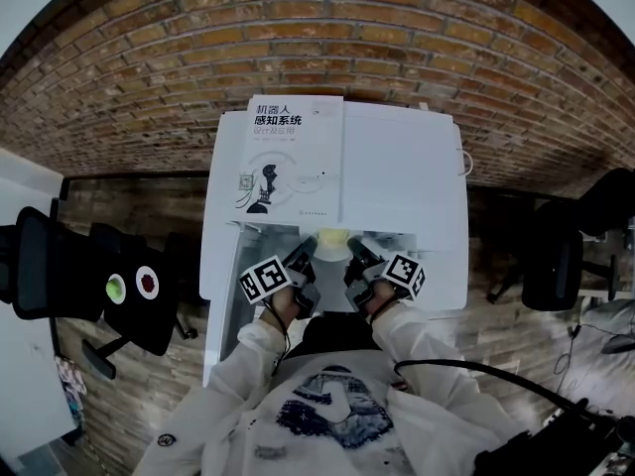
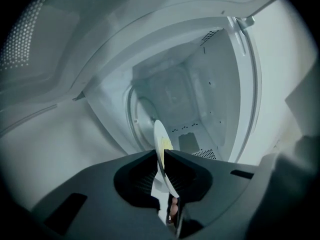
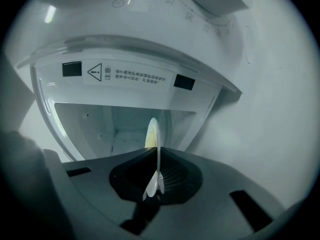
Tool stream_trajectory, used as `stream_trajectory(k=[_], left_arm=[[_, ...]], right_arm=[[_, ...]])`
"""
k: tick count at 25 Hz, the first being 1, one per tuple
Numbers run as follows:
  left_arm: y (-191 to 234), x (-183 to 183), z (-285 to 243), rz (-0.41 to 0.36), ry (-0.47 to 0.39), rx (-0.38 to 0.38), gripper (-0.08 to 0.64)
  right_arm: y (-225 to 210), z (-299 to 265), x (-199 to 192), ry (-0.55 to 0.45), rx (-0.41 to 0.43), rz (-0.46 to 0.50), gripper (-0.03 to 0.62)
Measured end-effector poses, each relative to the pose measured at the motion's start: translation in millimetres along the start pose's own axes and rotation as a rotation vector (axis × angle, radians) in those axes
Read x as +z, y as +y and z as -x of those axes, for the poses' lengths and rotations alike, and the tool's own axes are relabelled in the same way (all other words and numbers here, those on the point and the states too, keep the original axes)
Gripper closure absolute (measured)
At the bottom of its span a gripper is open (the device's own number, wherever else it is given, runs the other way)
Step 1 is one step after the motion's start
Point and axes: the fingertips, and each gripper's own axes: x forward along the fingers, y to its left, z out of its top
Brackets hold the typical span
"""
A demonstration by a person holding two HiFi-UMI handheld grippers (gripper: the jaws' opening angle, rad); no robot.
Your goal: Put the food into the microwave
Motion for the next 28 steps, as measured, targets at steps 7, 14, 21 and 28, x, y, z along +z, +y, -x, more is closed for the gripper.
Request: stream_trajectory(k=[7,14,21,28], left_arm=[[7.9,1.9,-4.1,0.011,-0.01,0.02,0.512],[12.1,1.6,-7.6,0.031,-0.044,0.041,0.513],[18.3,1.7,-11.6,0.045,-0.061,0.056,0.512],[22.5,2.4,-13.0,0.049,-0.073,0.069,0.513]], right_arm=[[-6.5,-7.2,1.8,-0.003,-0.013,-0.006,0.572],[-10.8,-10.7,4.8,-0.005,-0.026,-0.012,0.572],[-14.0,-13.9,6.1,-0.002,-0.036,-0.006,0.572],[-17.2,-16.6,6.5,-0.011,-0.035,-0.008,0.572]])
